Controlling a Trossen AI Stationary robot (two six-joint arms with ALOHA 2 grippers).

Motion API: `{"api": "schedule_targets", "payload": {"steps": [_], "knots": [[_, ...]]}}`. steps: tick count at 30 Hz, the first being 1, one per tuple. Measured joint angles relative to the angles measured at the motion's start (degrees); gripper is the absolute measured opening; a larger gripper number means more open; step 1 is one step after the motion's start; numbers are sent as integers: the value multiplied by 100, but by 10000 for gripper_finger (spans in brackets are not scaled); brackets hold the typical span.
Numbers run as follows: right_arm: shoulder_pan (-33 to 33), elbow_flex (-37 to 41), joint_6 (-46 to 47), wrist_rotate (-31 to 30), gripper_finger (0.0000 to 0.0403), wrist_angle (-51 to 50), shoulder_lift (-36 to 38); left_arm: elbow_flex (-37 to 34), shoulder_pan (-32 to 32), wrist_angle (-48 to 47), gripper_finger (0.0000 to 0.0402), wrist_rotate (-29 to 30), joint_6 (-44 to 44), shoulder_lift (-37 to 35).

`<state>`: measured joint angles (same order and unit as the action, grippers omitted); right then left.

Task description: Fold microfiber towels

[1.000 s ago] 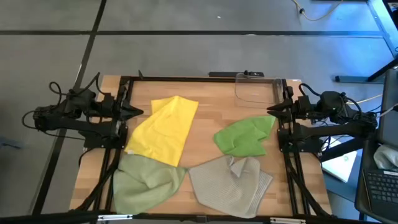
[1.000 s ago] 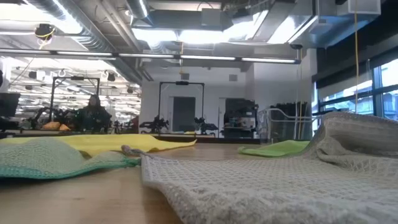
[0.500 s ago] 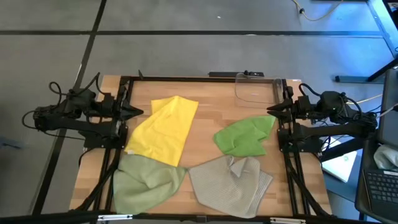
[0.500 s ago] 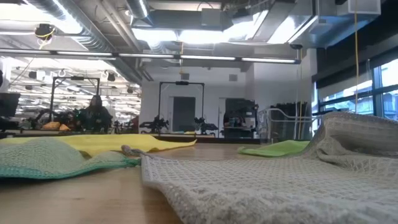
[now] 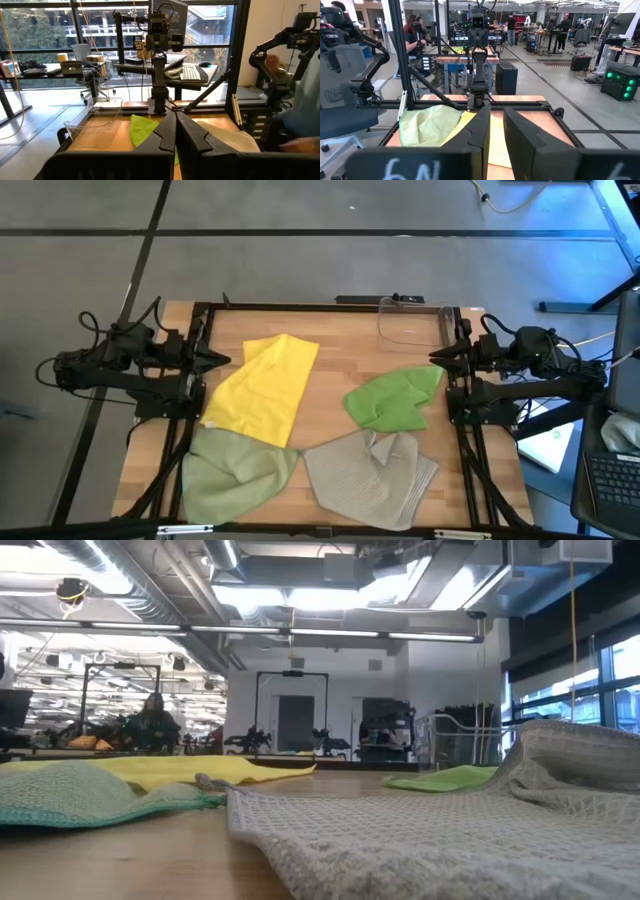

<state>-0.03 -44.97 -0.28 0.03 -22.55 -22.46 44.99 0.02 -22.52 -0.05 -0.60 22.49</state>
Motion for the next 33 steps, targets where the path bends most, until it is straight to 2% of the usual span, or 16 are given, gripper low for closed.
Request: {"api": "schedule_targets", "payload": {"steps": [22,27,33], "knots": [[0,0,-20,0,58,108,-3,0,1,16,0,48,-86,1],[2,0,-135,1,58,292,0,0,-1,553,0,348,-1151,0],[0,0,159,2,58,344,0,0,-1,1456,0,315,-831,-1]]}}
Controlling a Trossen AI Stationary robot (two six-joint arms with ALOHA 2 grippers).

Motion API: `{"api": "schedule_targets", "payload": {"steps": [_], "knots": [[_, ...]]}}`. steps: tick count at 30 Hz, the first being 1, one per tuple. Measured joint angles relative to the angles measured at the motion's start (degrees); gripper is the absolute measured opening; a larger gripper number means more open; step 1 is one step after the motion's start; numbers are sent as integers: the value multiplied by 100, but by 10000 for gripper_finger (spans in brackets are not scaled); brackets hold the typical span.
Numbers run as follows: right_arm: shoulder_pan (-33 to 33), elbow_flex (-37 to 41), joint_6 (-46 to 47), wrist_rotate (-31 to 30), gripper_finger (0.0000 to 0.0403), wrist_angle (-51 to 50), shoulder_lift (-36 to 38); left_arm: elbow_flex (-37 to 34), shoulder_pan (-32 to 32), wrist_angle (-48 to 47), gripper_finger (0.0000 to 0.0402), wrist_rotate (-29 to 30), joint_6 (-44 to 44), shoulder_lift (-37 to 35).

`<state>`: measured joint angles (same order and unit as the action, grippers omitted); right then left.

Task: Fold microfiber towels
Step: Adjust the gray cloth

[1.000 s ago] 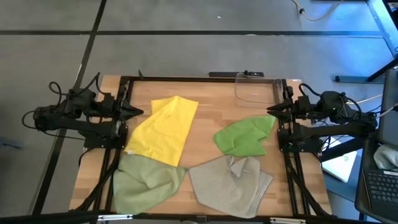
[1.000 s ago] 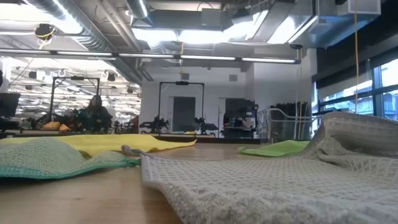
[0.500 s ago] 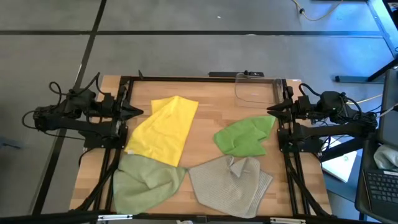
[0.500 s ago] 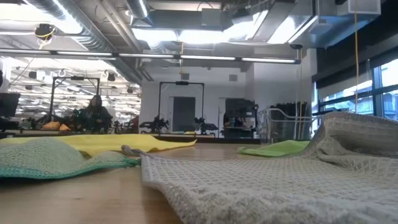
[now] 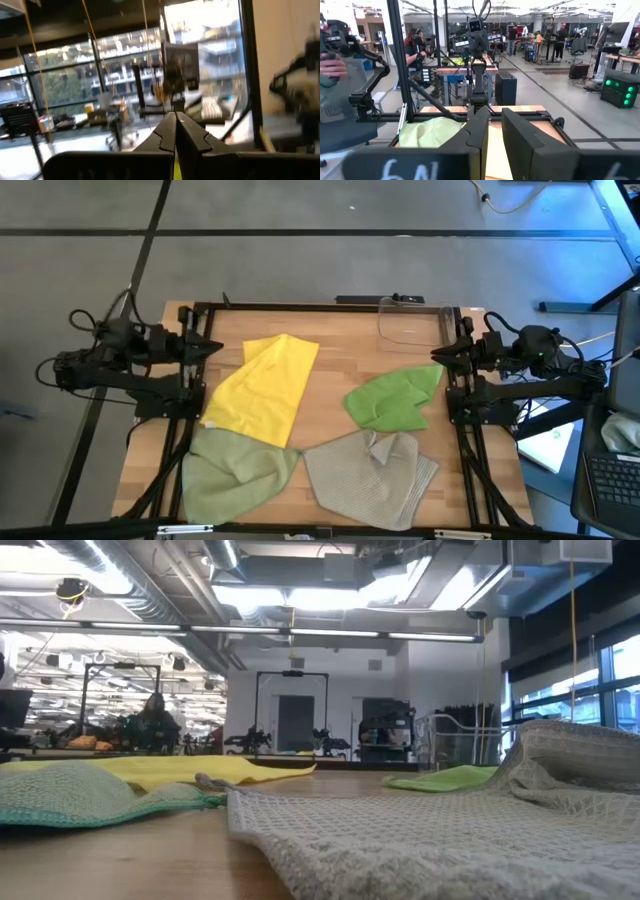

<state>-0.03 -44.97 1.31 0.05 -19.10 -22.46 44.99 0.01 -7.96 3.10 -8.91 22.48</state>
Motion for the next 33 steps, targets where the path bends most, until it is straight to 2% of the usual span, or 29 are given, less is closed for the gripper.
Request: {"api": "schedule_targets", "payload": {"steps": [3,6,9,13,16,18,23,27,33], "knots": [[2,-2,-10,0,58,101,0,0,1,445,0,8,203,17],[1,0,-17,-8,58,115,-2,0,0,779,0,354,-61,46],[0,6,218,-33,58,142,0,10,1,776,0,460,527,238],[0,289,934,379,58,142,-53,-322,4,680,6,172,881,831],[1,676,1334,1016,58,168,-167,-513,33,692,25,54,888,1497],[2,922,1345,1142,58,168,-265,-554,78,679,44,42,934,2028],[1,1373,766,599,58,686,-531,-380,231,756,104,193,1010,3188],[0,1425,701,568,58,715,-826,-212,427,734,148,544,987,3922],[-2,1425,762,233,61,75,-1393,-98,494,1042,164,1133,837,4615]]}}
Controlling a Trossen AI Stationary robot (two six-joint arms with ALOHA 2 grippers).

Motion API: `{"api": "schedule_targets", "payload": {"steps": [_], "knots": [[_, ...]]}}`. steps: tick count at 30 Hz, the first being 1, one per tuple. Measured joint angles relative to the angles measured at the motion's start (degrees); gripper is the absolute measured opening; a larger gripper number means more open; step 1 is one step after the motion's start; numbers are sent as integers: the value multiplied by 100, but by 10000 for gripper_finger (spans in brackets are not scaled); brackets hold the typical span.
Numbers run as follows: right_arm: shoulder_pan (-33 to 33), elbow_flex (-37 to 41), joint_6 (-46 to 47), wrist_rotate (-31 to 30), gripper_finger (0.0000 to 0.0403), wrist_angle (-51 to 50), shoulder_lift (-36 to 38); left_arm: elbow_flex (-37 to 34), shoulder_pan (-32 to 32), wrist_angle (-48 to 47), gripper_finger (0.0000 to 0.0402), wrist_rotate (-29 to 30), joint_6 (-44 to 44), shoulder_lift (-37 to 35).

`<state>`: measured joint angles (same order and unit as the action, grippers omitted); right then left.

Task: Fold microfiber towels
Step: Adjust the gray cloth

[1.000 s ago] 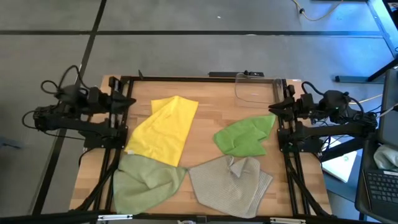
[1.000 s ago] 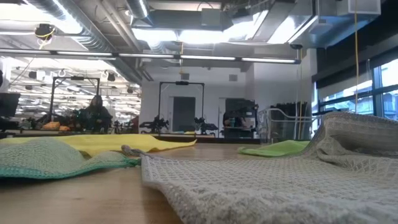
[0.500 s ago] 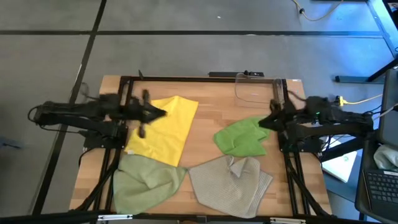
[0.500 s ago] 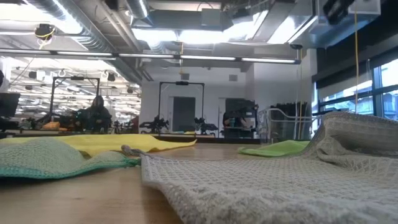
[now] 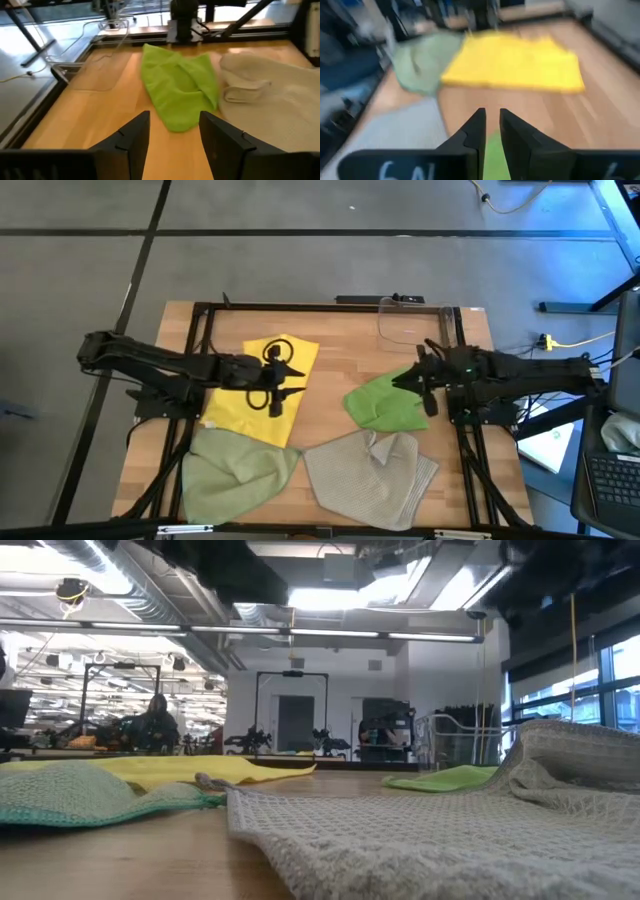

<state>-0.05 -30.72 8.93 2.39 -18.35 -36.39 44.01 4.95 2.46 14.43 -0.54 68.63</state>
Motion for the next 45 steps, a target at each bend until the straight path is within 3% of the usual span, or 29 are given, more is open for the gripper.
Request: {"api": "schedule_targets", "payload": {"steps": [3,7,12,16,23,29,33,40,45], "knots": [[69,1,181,118,81,-400,-432,8,-4,472,163,-18,5,240],[342,2,387,565,139,-607,-1025,9,90,566,165,-279,7,447],[866,1,740,1270,223,123,-1651,9,242,582,165,-293,49,499],[1651,-2,845,1195,252,212,-2102,9,384,581,164,-298,111,497],[2793,-72,1287,97,235,82,-2777,9,499,581,163,-293,173,497],[3213,-149,1087,-1137,212,-859,-3133,9,604,619,164,-244,202,497],[3281,-146,955,-1334,209,-1155,-3395,9,737,618,163,-162,175,497],[3276,-146,572,-1809,203,-569,-3531,2,809,850,164,219,-164,807],[3274,-146,576,-1506,142,-589,-3526,1,813,1226,165,223,-340,1210]]}}
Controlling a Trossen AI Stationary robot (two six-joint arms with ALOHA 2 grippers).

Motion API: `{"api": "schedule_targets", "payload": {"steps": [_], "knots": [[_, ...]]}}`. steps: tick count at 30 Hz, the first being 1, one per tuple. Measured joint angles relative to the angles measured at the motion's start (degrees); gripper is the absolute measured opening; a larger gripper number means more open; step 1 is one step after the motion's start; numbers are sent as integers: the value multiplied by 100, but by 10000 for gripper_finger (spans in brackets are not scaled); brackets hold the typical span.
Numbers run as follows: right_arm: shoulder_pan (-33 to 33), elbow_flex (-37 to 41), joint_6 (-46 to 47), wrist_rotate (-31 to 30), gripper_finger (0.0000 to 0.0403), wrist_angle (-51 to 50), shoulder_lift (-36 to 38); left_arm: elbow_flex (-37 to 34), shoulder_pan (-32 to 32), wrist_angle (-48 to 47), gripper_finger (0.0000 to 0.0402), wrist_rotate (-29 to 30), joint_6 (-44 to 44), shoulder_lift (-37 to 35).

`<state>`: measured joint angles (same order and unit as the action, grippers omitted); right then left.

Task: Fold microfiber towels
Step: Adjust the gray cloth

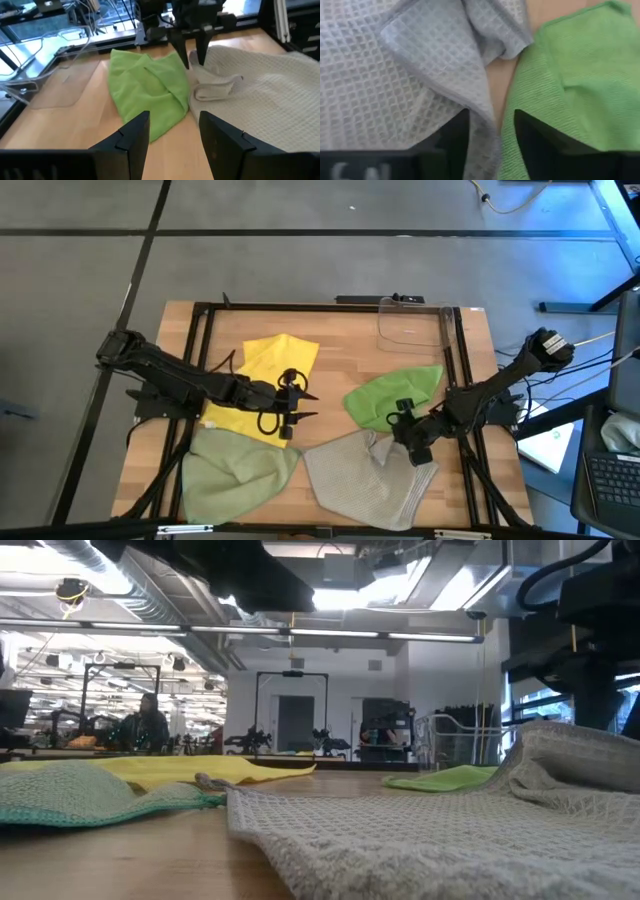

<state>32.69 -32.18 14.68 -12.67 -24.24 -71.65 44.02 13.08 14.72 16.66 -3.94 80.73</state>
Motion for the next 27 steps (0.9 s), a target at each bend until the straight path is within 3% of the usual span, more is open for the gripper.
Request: {"api": "schedule_targets", "payload": {"steps": [4,9,13,18,27], "knots": [[2,0,9,381,74,-1,-1,-1,15,521,165,-26,-163,337],[2,0,2,411,9,63,2,-1,131,1741,165,-530,-577,867],[0,0,152,35,15,65,35,55,310,2172,165,-573,-1376,1246],[-13,0,317,-603,6,35,250,606,448,2130,165,-523,-2184,1710],[-26,2,1406,-923,9,-967,621,2184,307,496,165,-584,-2637,2643]]}}
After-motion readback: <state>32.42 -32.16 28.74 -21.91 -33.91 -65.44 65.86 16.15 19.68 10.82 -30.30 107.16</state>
